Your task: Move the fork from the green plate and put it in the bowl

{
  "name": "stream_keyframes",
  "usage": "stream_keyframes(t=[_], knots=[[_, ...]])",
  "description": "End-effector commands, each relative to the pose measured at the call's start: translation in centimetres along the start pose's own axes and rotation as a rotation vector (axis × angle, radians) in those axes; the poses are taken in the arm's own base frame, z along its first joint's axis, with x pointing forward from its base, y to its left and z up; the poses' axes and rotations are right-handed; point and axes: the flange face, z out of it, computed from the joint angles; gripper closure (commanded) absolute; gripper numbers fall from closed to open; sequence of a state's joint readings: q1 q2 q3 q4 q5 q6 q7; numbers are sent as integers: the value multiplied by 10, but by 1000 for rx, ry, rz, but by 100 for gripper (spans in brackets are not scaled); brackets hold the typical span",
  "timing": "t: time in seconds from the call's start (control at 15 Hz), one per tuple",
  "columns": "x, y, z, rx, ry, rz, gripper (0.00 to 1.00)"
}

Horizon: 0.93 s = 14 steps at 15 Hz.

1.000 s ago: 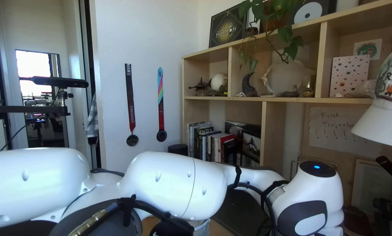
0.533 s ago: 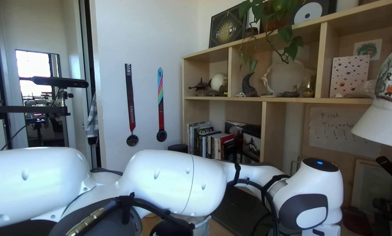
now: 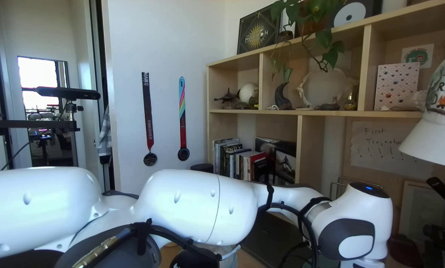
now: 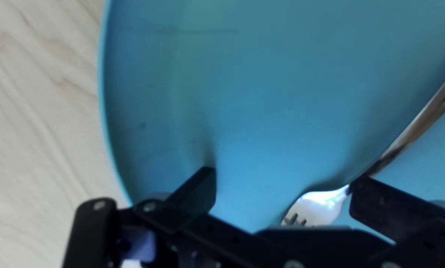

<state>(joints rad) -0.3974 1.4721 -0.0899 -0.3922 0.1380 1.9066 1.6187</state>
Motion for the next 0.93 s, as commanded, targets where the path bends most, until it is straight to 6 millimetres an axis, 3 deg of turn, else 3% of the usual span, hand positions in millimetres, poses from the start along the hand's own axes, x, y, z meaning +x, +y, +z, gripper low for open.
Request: stream_keyframes(t=[0.0,0.47,0.87], knots=[[1,-2,-3,10,-19,46,0],[13,-12,-37,61,-90,154,0],[19,-11,-34,38,-130,186,0]])
